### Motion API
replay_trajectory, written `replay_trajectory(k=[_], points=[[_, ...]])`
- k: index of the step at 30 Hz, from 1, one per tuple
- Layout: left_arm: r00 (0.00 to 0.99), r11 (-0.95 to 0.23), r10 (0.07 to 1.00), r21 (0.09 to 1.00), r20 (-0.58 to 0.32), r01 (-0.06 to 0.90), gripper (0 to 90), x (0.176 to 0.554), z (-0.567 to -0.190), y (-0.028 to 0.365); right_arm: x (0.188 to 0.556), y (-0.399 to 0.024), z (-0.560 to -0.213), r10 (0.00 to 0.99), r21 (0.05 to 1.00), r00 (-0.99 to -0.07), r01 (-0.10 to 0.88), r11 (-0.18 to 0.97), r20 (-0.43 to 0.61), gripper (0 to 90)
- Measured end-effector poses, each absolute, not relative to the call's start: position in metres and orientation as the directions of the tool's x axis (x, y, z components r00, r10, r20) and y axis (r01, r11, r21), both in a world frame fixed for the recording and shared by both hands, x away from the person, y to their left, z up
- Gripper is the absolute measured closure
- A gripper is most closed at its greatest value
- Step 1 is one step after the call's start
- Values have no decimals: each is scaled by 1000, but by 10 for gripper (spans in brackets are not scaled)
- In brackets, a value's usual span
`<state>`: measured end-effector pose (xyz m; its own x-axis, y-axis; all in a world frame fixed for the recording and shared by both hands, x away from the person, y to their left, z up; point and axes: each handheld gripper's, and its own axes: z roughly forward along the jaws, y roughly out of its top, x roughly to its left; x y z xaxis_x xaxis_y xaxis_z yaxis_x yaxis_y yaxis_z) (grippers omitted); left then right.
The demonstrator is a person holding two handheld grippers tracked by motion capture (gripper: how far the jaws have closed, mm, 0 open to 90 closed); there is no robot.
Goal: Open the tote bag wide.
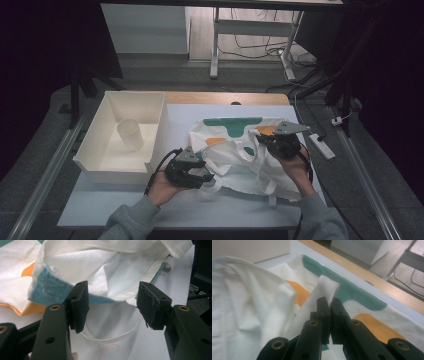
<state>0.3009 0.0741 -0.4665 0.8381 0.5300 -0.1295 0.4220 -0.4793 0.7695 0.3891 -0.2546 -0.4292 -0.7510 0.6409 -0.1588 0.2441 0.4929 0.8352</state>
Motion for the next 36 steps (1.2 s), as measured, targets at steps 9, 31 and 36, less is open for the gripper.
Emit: replay_trajectory(k=[9, 31, 36], points=[[840, -485, 528, 768, -126, 420, 430, 301, -467, 74, 428, -276, -452, 724, 827, -682, 347, 443, -101, 871], [840, -483, 528, 771, -121, 415, 424, 299, -466, 73, 416, -306, -432, 787, 836, -614, 398, 376, -62, 429], [839, -483, 531, 770, -120, 416, 424, 299, -466, 74, 402, -304, -420, 775, 854, -627, 358, 378, -80, 422]])
